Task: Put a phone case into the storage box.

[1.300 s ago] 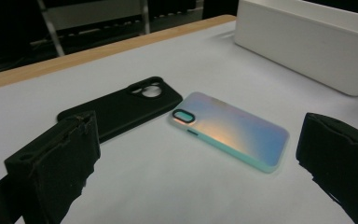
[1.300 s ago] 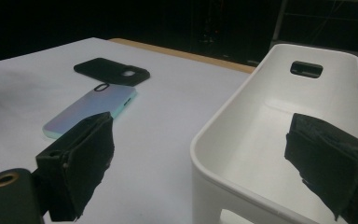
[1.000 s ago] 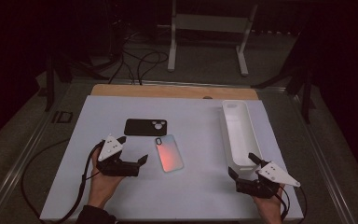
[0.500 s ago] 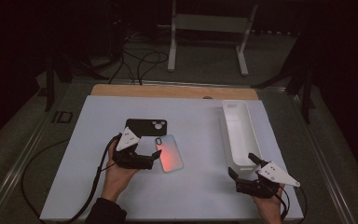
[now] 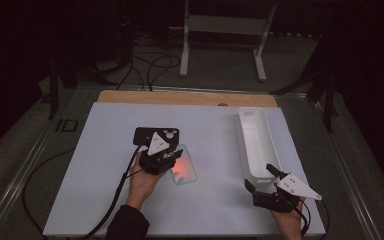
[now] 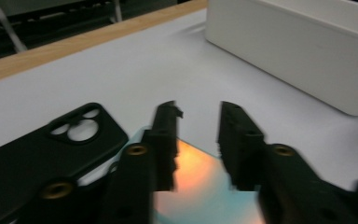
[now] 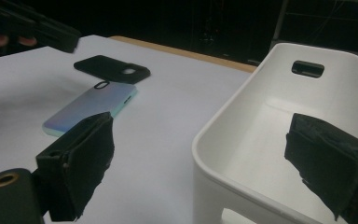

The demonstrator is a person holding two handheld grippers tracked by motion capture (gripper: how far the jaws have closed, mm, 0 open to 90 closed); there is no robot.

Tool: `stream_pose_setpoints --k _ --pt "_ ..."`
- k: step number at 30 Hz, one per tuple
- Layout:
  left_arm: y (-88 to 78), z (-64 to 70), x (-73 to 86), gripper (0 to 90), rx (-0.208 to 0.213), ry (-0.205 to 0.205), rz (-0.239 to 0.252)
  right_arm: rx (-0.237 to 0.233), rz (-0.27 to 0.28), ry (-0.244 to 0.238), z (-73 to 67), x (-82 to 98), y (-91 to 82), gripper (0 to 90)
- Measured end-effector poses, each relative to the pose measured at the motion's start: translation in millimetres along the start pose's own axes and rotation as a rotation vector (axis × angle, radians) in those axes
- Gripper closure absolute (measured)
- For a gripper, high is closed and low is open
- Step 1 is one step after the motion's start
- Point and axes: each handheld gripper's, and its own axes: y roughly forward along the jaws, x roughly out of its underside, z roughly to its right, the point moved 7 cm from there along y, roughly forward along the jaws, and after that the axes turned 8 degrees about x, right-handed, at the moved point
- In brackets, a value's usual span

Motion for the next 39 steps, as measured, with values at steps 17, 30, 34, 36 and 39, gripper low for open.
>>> stream_pose_setpoints --k 17,30,34,36,39 --pt "64.1 20.7 19.1 90.0 0.068 -0.003 -0.194 -0.001 -0.005 -0.002 -0.8 0.6 0.5 7.8" --pt "90.8 34.9 26.1 90.0 0.092 0.014 -0.289 -0.003 -0.008 -0.004 -1.1 1.2 1.1 7.8" --pt "94.5 36.8 32.8 90.0 0.084 0.019 -0.323 -0.002 -0.008 -0.004 -1.1 1.2 1.0 7.8" --pt "93.8 36.7 33.2 90.0 0.083 0.014 -0.324 -0.003 -0.009 -0.004 -1.3 1.3 0.9 7.8" --pt "91.4 37.0 34.1 90.0 0.082 0.018 -0.336 -0.003 -0.008 -0.008 -1.5 1.3 0.8 7.8"
